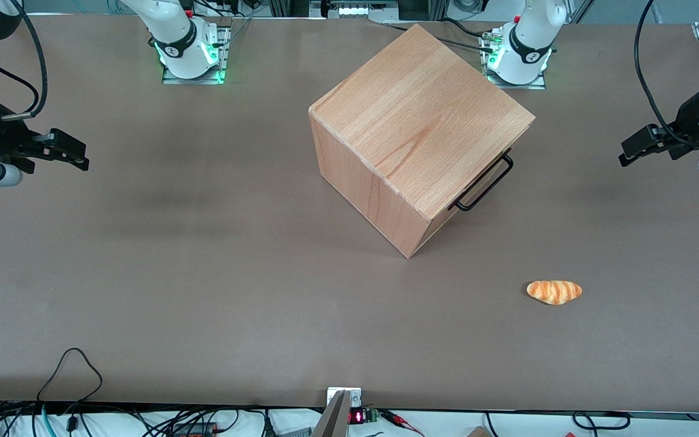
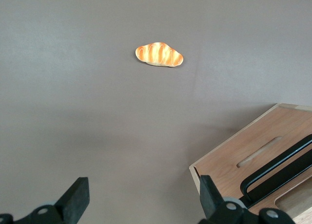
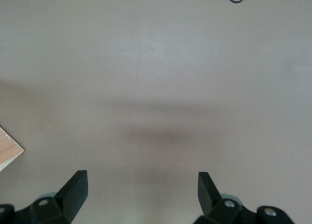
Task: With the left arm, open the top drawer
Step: 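Move the left gripper toward the black drawer handle on the wooden cabinet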
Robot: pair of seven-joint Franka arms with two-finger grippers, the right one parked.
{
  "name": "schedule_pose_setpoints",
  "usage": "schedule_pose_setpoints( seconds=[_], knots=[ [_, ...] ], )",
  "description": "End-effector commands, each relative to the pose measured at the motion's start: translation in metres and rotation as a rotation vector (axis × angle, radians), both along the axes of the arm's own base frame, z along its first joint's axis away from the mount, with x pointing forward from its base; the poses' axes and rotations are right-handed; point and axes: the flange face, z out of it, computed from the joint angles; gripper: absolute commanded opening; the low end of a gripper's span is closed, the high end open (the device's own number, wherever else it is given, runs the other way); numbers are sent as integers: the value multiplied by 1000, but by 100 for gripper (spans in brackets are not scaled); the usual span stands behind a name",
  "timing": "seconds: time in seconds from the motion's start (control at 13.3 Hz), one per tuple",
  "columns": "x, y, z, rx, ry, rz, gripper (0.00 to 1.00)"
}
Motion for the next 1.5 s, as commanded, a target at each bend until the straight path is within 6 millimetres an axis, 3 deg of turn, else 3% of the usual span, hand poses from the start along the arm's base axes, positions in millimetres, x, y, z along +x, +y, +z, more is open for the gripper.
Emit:
schedule_pose_setpoints(
  seconds=[0.0,0.3,0.67,0.97,1.2,1.43],
  knots=[
    [-12,-3,4,-13,27,5,100],
    [-8,-4,4,-10,18,0,100],
    [5,-12,-36,-129,63,8,100],
    [6,-36,-93,-236,167,-55,100],
    [22,-46,-130,-324,156,-171,100],
    [22,-58,-152,-400,150,-206,100]
  ],
)
